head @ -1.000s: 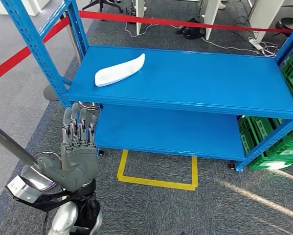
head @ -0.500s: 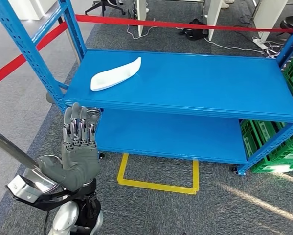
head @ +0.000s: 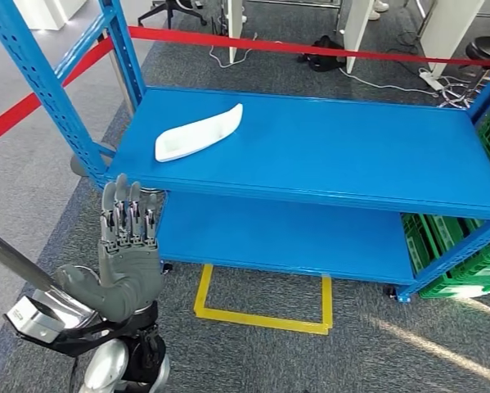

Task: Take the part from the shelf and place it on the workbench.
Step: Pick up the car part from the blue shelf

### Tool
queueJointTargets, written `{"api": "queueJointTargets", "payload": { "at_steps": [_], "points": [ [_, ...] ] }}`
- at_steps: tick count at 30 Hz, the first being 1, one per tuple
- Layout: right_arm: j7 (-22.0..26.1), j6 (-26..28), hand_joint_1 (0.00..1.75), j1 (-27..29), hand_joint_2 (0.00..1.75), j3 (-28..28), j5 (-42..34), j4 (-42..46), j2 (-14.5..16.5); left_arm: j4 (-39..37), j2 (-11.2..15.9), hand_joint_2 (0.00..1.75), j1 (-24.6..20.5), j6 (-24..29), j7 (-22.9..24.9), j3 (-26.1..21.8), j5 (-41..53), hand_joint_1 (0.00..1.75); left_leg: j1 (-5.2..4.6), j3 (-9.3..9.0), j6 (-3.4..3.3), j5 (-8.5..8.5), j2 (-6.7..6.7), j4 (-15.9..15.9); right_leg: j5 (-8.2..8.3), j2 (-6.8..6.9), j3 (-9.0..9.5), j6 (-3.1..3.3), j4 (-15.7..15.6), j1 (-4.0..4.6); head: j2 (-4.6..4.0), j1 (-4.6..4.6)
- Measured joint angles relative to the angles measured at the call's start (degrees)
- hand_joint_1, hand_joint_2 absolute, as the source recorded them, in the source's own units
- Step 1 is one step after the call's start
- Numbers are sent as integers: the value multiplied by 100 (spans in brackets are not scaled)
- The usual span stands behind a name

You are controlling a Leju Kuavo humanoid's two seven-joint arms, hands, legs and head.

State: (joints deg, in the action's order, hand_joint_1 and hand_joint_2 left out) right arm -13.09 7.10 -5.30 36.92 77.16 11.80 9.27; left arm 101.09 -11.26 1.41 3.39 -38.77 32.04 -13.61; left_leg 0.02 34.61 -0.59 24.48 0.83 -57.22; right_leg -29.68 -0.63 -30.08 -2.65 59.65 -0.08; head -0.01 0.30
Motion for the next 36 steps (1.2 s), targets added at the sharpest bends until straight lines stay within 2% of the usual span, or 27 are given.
{"api": "queueJointTargets", "payload": {
  "at_steps": [1, 2, 4, 5, 6, 7, 9, 10, 11, 14, 16, 17, 19, 20, 21, 22, 24, 26, 27, 29, 31, 32, 34, 35, 36],
  "points": [
    [0, -1, 0, -7, 0, 0, 1, 0, 0, 4, -8, 0, 0, 0, 0, 0, 0, 0, 9, -47, -29, 21, -1, 8, -104, 7, -95, -23, 190, -1, -1, 15],
    [0, -2, 0, -13, 0, 0, 1, 0, 0, 8, -15, 0, 1, 0, 0, 1, 0, 0, 10, -88, -52, 50, -5, 16, -246, 14, -272, -42, 506, -2, -1, 27],
    [0, -5, 0, -10, 0, 1, 1, 0, 0, 9, -20, 0, 5, 0, 0, -1, -1, 0, 7, -153, -75, 115, -9, 15, -515, 16, -743, -68, 1267, -3, -1, 43],
    [0, -8, 0, 1, 0, 1, 1, 0, 0, 9, -19, 0, 10, 0, 0, -2, -1, 0, 7, -193, -77, 152, -4, 15, -537, 16, -929, -75, 1497, -4, -1, 44],
    [0, -10, 0, 12, 0, 2, 1, 0, -1, 9, -19, 0, 14, 0, 0, -4, -1, 0, 7, -245, -74, 191, 4, 15, -434, 16, -1019, -77, 1515, -6, -1, 47],
    [0, -12, 0, 19, 0, 2, 1, 0, -2, 9, -19, 0, 17, 0, 0, -6, -1, 0, 9, -312, -65, 237, 11, 15, -211, 17, -1000, -73, 1305, -8, -1, 49],
    [0, -13, 0, 27, 0, 2, 1, -2, -4, 10, -20, 0, 20, 0, 0, -9, -1, 0, 6, -461, -26, 342, 15, 15, 342, 20, -782, -64, 544, -10, -1, 52],
    [1, -14, 0, 25, 0, 2, 1, -3, -5, 10, -21, 0, 19, 0, 0, -10, -1, 0, 0, -505, 0, 385, 14, 12, 480, 22, -682, -38, 229, -5, -1, 54],
    [2, -15, 0, 20, 0, 2, 2, -5, -5, 10, -22, 0, 19, 1, 0, -11, -2, 0, -9, -522, 26, 415, 12, 13, 559, 22, -621, -5, 47, 2, -1, 52],
    [1, -21, 0, 16, 0, 4, 1, -7, -7, 13, -22, 0, 18, 3, 0, -16, -3, 0, -21, -509, 90, 426, 9, -7, 577, 18, -578, 97, -29, 6, -1, 38],
    [-1, -21, 0, 21, 0, 4, 2, -7, -8, 19, -22, 0, 9, 2, 0, -18, -1, 0, -19, -367, 148, 460, -2, -287, 565, 15, -516, 137, -67, -19, 0, 21],
    [-1, -21, 0, 17, 0, 4, 2, -7, -8, 21, -22, 0, 7, 3, 0, -20, -1, 0, -15, -199, 182, 543, -8, -576, 552, 16, -486, 160, -83, -31, 0, 11],
    [0, -21, 0, 9, 0, 4, 4, -7, -9, 22, -19, 0, 9, 7, 0, -24, -2, 0, -5, 257, 233, 820, -12, -1273, 515, 19, -454, 202, -90, -37, -1, 2],
    [0, -21, 0, 8, 0, 4, 5, -7, -9, 22, -16, 0, 13, 10, 0, -27, -3, 0, 0, 450, 246, 900, -12, -1502, 499, 18, -441, 212, -89, -38, -1, 2],
    [0, -21, 0, 9, 0, 4, 7, -7, -10, 22, -14, 0, 16, 13, 0, -31, -3, 0, 3, 562, 251, 872, -12, -1571, 482, 14, -424, 214, -89, -38, -1, 3],
    [0, -21, 0, 11, 0, 4, 8, -7, -11, 22, -12, 0, 16, 15, 0, -33, -4, 0, 6, 571, 251, 721, -12, -1446, 465, 8, -401, 209, -89, -40, -1, 2],
    [2, -20, 0, 12, 0, 4, 10, -7, -12, 22, -13, 0, 13, 19, 0, -37, -5, 0, 11, 346, 240, 216, -17, -780, 430, -5, -346, 184, -89, -44, -1, 2],
    [5, -17, 0, 6, 0, 4, 11, -7, -13, 22, -16, 0, 4, 16, 0, -36, -10, 0, 8, 129, 195, -21, -22, -173, 395, -10, -331, 135, -82, -29, -1, -3],
    [6, -16, 0, 3, 0, 5, 11, -7, -14, 22, -18, 0, 1, 8, 0, -36, -16, 0, 4, 91, 163, -42, -21, -45, 380, -8, -340, 103, -88, -19, -1, -8],
    [8, -17, 0, -2, 0, 6, 11, -7, -15, 22, -20, 0, 0, -18, 0, -35, -40, 0, 3, 68, 90, -44, -11, -5, 350, 0, -341, 36, -115, -16, -1, -8],
    [9, -17, 0, -10, 0, 7, 11, -7, -16, 22, -25, 0, -3, -36, 0, -33, -66, 0, 21, 29, 24, -51, -9, 12, 233, 9, -374, -26, 25, -22, -1, 9],
    [9, -17, 0, -16, 0, 7, 11, -7, -17, 22, -27, 0, -5, -39, 0, -32, -73, 0, 32, 11, -2, -49, -12, 21, 98, 12, -472, -50, 256, -25, -1, 22],
    [8, -17, 0, -20, 0, 7, 11, -7, -17, 22, -30, 0, -4, -42, 0, -31, -78, 0, 27, -6, -39, -27, -17, 20, -261, 18, -848, -83, 1005, -28, -1, 54],
    [8, -17, 0, -15, 0, 8, 11, -7, -17, 22, -28, 0, -3, -42, 0, -32, -78, 0, 23, -12, -49, -18, -17, 18, -367, 18, -1028, -90, 1326, -29, -1, 56],
    [7, -18, 0, -10, 0, 8, 11, -7, -17, 22, -27, 0, -1, -42, 0, -33, -79, 0, 20, -24, -55, -7, -13, 17, -372, 18, -1131, -94, 1484, -29, -1, 58]
  ]
}}
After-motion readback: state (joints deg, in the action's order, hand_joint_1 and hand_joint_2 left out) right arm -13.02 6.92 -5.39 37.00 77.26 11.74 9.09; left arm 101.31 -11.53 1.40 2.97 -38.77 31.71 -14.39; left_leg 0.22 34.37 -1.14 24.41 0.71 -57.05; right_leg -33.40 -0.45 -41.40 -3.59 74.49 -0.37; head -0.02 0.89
